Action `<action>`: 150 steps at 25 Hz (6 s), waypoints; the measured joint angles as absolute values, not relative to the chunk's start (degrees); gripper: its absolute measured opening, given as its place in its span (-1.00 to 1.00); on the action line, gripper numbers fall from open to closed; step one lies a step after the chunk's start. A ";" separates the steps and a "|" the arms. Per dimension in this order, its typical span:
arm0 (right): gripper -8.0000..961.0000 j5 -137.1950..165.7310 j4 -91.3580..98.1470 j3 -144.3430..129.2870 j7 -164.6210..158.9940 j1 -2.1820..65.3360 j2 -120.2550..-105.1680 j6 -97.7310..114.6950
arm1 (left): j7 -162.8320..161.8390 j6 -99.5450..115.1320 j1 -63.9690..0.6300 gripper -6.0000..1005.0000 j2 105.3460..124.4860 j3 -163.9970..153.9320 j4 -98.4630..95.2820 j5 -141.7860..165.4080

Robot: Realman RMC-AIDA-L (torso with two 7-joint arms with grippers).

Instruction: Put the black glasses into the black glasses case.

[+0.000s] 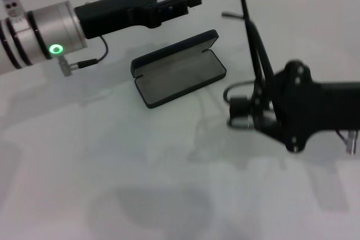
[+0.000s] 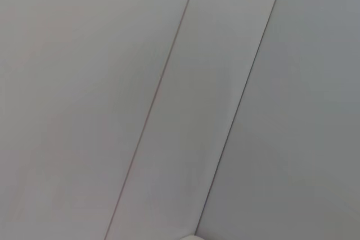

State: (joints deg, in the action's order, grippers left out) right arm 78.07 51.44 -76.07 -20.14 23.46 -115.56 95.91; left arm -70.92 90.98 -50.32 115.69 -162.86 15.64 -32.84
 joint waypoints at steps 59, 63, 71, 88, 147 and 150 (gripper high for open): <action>-0.90 82.34 41.26 -72.90 -32.01 29.78 -115.33 87.95 | -54.54 94.35 -53.10 0.19 119.31 -162.95 15.16 -28.31; -0.90 82.34 41.38 -72.36 -32.00 29.77 -115.28 87.86 | -52.50 94.50 -53.67 0.19 119.39 -162.95 14.62 -25.14; -0.90 82.45 40.96 -72.24 -32.15 30.20 -115.31 86.70 | -52.03 94.64 -54.10 0.19 119.44 -162.95 14.50 -23.73; -0.90 84.08 40.59 -72.24 -34.86 30.54 -114.43 87.44 | -48.43 96.54 -53.96 0.19 119.52 -162.95 12.93 -25.78; -0.86 95.13 57.88 -103.80 -45.10 28.30 -116.18 33.97 | -48.36 87.31 -43.77 0.19 119.53 -162.87 12.59 -51.63; -0.83 94.65 56.63 -111.77 -45.48 30.04 -116.20 23.30 | -48.61 87.28 -43.65 0.19 119.56 -162.86 12.54 -51.63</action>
State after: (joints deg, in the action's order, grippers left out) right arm 94.65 56.63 -111.77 -45.48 30.04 -116.20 23.30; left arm -48.61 87.28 -43.65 119.56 -162.86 12.54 -51.63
